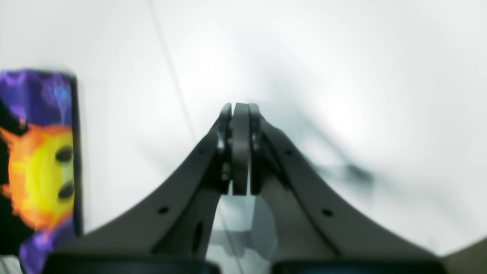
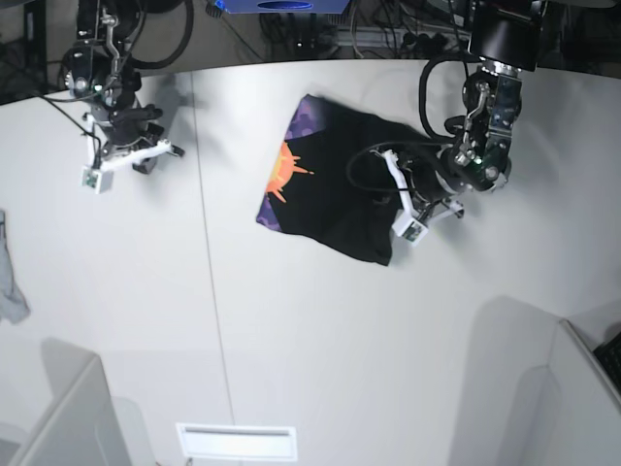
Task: Fold the T-shirt properly
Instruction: 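Grasp the bundle edge with the left gripper and drag it across the table, then flatten and square the folded shirt with the left gripper, then release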
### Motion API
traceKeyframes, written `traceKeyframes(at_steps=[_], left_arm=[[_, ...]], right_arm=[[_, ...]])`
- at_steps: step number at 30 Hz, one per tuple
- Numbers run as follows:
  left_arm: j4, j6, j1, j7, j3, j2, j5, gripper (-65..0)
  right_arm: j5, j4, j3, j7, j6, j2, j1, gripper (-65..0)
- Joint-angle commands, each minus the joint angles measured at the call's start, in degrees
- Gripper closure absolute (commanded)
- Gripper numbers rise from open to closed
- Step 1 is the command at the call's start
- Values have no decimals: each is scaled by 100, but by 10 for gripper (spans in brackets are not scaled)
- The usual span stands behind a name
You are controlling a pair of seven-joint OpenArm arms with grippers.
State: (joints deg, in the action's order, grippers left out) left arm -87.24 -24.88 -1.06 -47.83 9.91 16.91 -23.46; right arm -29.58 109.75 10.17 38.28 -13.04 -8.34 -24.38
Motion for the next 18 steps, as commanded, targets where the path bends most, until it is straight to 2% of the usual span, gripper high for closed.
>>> traceKeyframes(at_steps=[1,7,15,18], left_arm=[[34,49,75,-364,323,107,390,0],[-89,49,866,-346,1809,380,909,0],[-177,40,1921,-337,3576,388,1234,0],[-177,40,2185,-320,3945,388,1225,0]], right_arm=[[-9,88,139,-114,25,21,-10,0],[-9,88,666,-114,25,232,-300,0],[-9,97,1132,-114,25,504,-538,0],[-9,97,1211,-114,25,513,-608,0]])
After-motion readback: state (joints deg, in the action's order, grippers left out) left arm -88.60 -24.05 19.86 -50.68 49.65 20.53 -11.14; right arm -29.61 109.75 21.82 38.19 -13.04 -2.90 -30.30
